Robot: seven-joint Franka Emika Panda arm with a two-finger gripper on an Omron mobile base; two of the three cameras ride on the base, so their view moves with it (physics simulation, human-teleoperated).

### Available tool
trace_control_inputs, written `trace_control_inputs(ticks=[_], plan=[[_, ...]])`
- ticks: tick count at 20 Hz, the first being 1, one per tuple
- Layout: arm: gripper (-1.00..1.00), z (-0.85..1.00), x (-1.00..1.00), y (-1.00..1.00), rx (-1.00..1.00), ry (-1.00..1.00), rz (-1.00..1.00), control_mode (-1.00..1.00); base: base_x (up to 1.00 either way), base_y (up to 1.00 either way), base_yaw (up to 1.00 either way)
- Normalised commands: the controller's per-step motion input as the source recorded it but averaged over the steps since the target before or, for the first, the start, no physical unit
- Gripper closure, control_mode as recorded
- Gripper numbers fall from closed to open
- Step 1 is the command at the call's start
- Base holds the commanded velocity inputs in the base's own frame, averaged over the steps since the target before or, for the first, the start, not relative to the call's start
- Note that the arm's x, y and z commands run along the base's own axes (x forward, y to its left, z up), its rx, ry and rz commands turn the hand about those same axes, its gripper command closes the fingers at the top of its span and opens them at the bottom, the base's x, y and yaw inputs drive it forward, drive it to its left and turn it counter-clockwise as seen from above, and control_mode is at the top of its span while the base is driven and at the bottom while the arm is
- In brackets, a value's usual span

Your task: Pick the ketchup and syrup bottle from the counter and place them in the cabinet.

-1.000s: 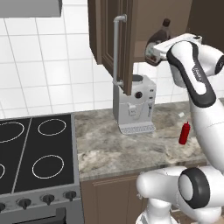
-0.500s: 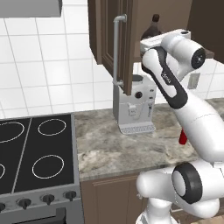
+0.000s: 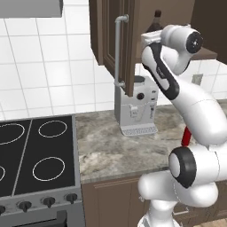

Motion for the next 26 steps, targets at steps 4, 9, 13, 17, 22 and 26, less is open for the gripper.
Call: trace_control_inputs(ticks=[4, 9, 13, 17, 22, 26], plan=[[1.0, 0.0, 0.12, -0.04, 0.0, 0.01, -0.07, -1.0, 0.0, 0.0, 0.0], [1.0, 0.0, 0.2, 0.0, 0.0, 0.01, -0.02, -1.0, 0.0, 0.0, 0.0], [1.0, -0.07, 0.33, -0.05, 0.0, 0.02, 0.0, -1.0, 0.0, 0.0, 0.0], [1.0, -0.01, 0.36, -0.03, 0.01, 0.0, -0.01, -1.0, 0.0, 0.0, 0.0], [1.0, -0.09, 0.53, 0.0, 0.0, 0.01, -0.04, -1.0, 0.0, 0.0, 0.0], [1.0, -0.2, 0.55, 0.0, 0.0, 0.0, -0.05, -1.0, 0.0, 0.0, 0.0]])
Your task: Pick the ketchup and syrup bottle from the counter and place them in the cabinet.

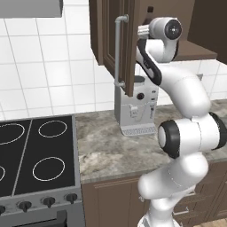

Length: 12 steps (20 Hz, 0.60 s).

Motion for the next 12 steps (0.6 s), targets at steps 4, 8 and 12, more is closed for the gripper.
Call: trace_control_inputs(ticks=[4, 8, 12], plan=[[1.0, -0.3, 0.46, 0.0, 0.0, 0.0, -0.03, -1.0, 0.0, 0.0, 0.0], [1.0, -0.46, 0.4, 0.0, 0.0, 0.0, -0.02, -1.0, 0.0, 0.0, 0.0], [1.0, -0.38, 0.28, 0.0, 0.0, 0.0, -0.01, -1.0, 0.0, 0.0, 0.0]])
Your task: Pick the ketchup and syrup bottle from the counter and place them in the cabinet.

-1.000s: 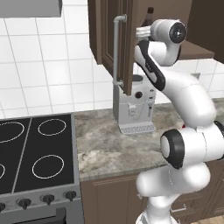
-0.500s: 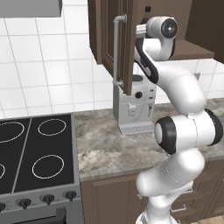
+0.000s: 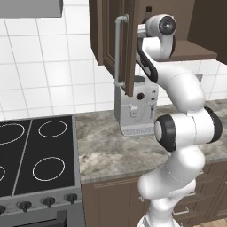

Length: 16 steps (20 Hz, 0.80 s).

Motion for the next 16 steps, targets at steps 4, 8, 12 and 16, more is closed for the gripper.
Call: trace_control_inputs(ticks=[4, 8, 12, 16], plan=[[-1.0, -0.06, 0.14, 0.0, 0.0, 0.0, 0.0, -1.0, 0.0, 0.0, 0.0], [-1.0, 0.0, -0.08, -0.06, 0.0, 0.0, -0.02, -1.0, 0.0, 0.0, 0.0], [-1.0, -0.03, -0.25, -0.14, 0.0, 0.0, -0.05, -1.0, 0.0, 0.0, 0.0], [-1.0, -0.01, -0.31, -0.13, 0.0, 0.0, -0.05, -1.0, 0.0, 0.0, 0.0]])
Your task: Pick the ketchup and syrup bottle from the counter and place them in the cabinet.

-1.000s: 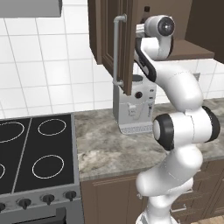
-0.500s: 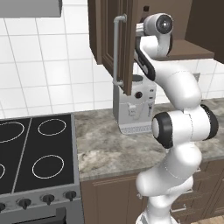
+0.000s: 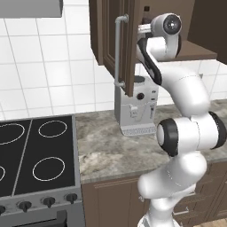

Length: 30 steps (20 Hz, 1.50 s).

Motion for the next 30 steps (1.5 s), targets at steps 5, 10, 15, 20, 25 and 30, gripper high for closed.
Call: trace_control_inputs(ticks=[5, 10, 15, 20, 25, 30], plan=[[-1.0, -0.11, -0.43, -0.14, 0.0, 0.03, -0.05, -1.0, 0.0, 0.0, 0.0], [-1.0, -0.53, -0.97, -0.36, -0.05, 0.03, -0.03, -1.0, 0.0, 0.0, 0.0], [-1.0, -0.92, -0.99, -0.41, -0.1, 0.04, -0.01, -1.0, 0.0, 0.0, 0.0], [-1.0, -1.0, -0.92, -0.49, -0.13, 0.07, 0.0, -1.0, 0.0, 0.0, 0.0], [-1.0, -1.0, -0.73, -0.59, -0.13, 0.17, 0.01, -1.0, 0.0, 0.0, 0.0], [-1.0, -1.0, -0.51, -0.64, -0.13, 0.29, 0.08, -1.0, 0.0, 0.0, 0.0]])
